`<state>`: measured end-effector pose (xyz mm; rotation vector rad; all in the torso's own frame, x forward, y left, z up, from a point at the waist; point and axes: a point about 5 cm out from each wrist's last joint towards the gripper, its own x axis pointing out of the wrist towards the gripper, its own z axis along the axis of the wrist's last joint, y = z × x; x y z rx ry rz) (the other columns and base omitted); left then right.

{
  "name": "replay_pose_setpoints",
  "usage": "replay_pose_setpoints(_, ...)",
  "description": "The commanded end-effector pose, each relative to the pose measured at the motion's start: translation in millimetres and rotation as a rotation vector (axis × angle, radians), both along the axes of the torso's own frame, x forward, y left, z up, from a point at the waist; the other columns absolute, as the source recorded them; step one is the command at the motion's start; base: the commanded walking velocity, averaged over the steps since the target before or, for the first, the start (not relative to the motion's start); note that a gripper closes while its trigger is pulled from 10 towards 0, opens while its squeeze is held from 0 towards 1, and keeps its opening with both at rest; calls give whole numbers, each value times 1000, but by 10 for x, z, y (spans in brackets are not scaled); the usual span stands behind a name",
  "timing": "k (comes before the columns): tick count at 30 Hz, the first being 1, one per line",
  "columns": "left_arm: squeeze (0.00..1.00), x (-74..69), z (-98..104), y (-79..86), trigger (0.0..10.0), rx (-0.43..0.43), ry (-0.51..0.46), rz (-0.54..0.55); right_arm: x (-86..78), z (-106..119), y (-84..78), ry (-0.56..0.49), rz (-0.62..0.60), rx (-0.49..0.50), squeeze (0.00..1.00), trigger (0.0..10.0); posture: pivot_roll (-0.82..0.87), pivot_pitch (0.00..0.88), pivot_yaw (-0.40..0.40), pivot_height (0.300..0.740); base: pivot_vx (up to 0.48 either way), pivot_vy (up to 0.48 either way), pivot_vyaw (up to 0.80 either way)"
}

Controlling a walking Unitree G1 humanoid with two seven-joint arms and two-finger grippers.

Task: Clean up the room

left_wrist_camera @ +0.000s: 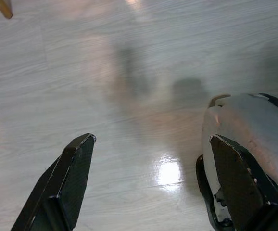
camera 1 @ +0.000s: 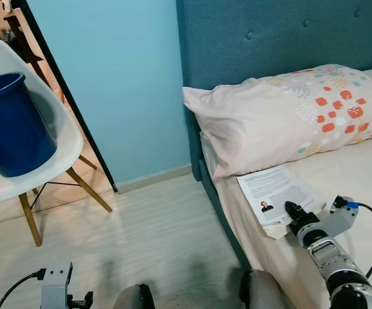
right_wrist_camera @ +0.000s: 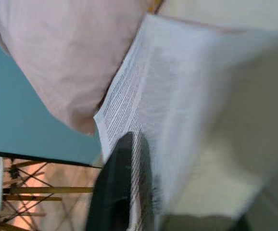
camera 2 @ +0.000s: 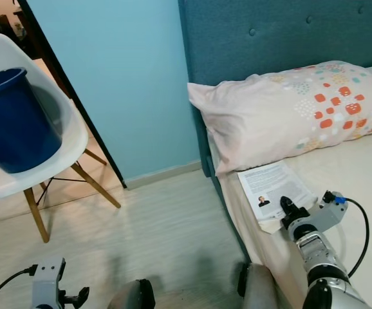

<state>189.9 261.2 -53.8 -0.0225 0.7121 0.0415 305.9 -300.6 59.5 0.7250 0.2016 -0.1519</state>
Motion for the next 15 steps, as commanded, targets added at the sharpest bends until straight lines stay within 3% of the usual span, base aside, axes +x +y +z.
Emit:
replay_pose_setpoints(1, 0, -47, 3, 82, 10000, 26, 20, -8, 28, 24, 5, 5, 4, -17, 1000, 10000, 67, 136, 100, 551, 0, 0, 0)
replay_pose_setpoints(5, 0, -32, 0, 55, 10000, 18, 20, -11, 4, 79, -132, 19, -39, -56, 1000, 10000, 59, 130, 102, 551, 0, 0, 0)
replay_pose_setpoints(10, 0, -20, -2, 36, 10000, 15, 20, -13, -7, 85, -163, 25, -49, -67, 1000, 10000, 54, 124, 102, 551, 0, 0, 0)
replay_pose_setpoints(13, 0, 17, 0, -7, 10000, 4, 16, -17, -70, 27, -231, 99, -98, -96, 1000, 10000, 46, 110, 95, 551, 0, 0, 0)
replay_pose_setpoints(14, 0, 29, 2, -18, 10000, 1, 14, -16, -96, 0, -246, 120, -109, -92, 878, 10000, 45, 103, 90, 551, 0, 0, 0)
replay_pose_setpoints(15, 0, 29, 2, -18, 10000, 1, 14, -16, -96, 0, -246, 120, -109, -92, 878, 10000, 45, 103, 90, 551, 0, 0, 0)
